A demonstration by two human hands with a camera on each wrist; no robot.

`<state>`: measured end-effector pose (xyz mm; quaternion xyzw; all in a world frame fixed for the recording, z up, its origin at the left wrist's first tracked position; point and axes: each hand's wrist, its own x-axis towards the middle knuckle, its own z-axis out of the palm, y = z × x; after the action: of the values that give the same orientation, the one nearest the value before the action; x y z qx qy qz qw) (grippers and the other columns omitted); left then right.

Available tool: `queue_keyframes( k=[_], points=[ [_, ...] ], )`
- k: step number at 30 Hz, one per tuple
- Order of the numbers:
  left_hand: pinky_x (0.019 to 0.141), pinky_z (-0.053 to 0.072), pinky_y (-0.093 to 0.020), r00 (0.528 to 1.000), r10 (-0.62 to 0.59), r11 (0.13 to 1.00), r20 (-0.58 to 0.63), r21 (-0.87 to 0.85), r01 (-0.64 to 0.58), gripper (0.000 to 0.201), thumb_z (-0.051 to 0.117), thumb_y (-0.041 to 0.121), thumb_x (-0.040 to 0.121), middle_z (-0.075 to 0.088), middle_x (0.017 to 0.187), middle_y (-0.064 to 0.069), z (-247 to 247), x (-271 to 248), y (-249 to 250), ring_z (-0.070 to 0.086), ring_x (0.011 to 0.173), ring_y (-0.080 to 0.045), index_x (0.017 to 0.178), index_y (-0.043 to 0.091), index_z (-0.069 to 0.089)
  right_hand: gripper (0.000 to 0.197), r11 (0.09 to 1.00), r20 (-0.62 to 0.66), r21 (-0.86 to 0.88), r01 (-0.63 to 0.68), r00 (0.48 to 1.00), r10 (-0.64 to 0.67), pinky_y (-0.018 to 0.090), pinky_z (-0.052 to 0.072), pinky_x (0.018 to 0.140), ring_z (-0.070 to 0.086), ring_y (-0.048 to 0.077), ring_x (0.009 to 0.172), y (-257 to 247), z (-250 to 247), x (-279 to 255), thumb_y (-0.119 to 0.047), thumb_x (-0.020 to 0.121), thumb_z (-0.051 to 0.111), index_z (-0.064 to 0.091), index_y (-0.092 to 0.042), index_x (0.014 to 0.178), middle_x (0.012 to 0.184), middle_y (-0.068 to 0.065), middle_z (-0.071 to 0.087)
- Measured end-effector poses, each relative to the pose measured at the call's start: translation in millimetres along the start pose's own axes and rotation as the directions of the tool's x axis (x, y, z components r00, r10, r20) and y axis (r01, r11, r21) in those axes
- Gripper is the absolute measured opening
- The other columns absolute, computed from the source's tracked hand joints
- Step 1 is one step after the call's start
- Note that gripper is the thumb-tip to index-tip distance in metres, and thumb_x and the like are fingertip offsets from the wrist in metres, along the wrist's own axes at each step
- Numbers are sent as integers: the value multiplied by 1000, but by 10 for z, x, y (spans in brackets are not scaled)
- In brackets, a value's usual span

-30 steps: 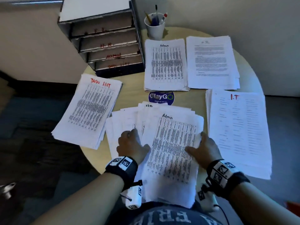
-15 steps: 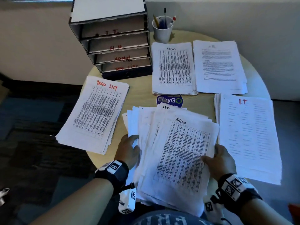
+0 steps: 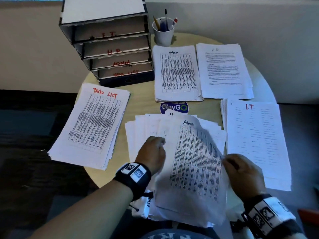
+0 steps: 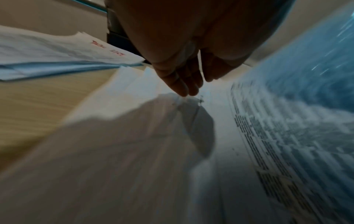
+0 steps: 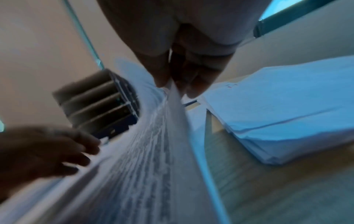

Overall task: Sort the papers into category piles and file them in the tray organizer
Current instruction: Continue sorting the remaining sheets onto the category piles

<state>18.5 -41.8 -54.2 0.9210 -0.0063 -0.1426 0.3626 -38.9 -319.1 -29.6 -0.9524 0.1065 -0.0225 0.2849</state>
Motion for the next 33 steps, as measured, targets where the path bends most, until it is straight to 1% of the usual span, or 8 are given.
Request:
queue_keyframes(
  k=[5, 9, 14, 17, 22, 26, 30, 33],
  points=[
    [92, 43, -39, 984, -113, 954, 140, 292, 68, 57, 61, 36, 85, 46, 127, -14, 277, 188, 148, 47, 118, -34, 132, 11, 43, 22, 847, -40, 394, -358, 914, 404, 18, 41, 51, 60, 28, 65, 388, -212, -129, 7, 79, 69, 58, -9, 70, 54, 0, 60],
    [81, 50, -39, 952, -275, 902, 138, 379, 206, 86, 74, 44, 77, 39, 128, -13, 394, 221, 227, 57, 106, -36, 142, 17, 24, 16, 626, 270, 605, -492, 866, 420, 25, 53, 52, 64, 9, 53, 499, -207, -196, 10, 82, 65, 64, -5, 78, 69, 6, 74],
    [74, 48, -33, 945, -311, 949, 103, 89, 303, 34, 65, 26, 86, 66, 104, -4, 340, 177, 203, 63, 93, -32, 116, 23, 49, 33, 764, 321, 517, -387, 915, 246, 35, 55, 73, 69, 19, 80, 509, -56, -185, 12, 80, 68, 75, -19, 69, 81, 0, 76],
    [82, 52, -29, 962, -195, 942, 193, -235, 238, 14, 65, 21, 86, 72, 102, 5, 193, -12, 123, 65, 94, -21, 100, 19, 65, 18, 620, 312, 686, -380, 924, 221, 49, 53, 85, 66, 33, 102, 481, -70, -152, 10, 72, 69, 71, -7, 67, 110, 13, 71],
    [62, 47, -12, 903, -58, 803, 427, -517, 296, 22, 63, -10, 87, 74, 77, 11, -56, -400, 209, 65, 68, 4, 88, 11, 71, 23, 601, 386, 672, -433, 897, 215, 8, 51, 65, 72, 7, 85, 358, -155, -86, 9, 74, 74, 77, -11, 87, 96, 1, 76],
    [71, 49, -24, 836, -23, 967, 548, -202, 159, 45, 46, -12, 82, 70, 78, 16, -148, -276, 41, 64, 75, 1, 80, 27, 68, 32, 614, 373, 678, -405, 909, 188, 24, 59, 69, 73, 28, 85, 283, -96, -41, -11, 62, 86, 74, -1, 90, 86, 10, 77],
    [83, 45, -28, 976, -54, 992, 213, 126, 27, 31, 44, -3, 89, 60, 110, -2, -260, 242, 36, 58, 101, -22, 103, 16, 63, 30, 536, 434, 719, -442, 888, 150, 12, 53, 57, 73, 15, 68, 215, -208, -50, 6, 66, 81, 69, 15, 92, 69, 3, 75],
    [102, 42, -40, 968, 152, 922, 200, 325, -212, 40, 62, 16, 89, 55, 133, -5, -286, 722, 214, 49, 124, -28, 129, 19, 60, 80, 519, 450, 736, -434, 887, 105, 21, 57, 63, 73, 19, 72, 266, -249, -123, -31, 37, 99, 65, 10, 97, 80, 14, 75]
  ],
)
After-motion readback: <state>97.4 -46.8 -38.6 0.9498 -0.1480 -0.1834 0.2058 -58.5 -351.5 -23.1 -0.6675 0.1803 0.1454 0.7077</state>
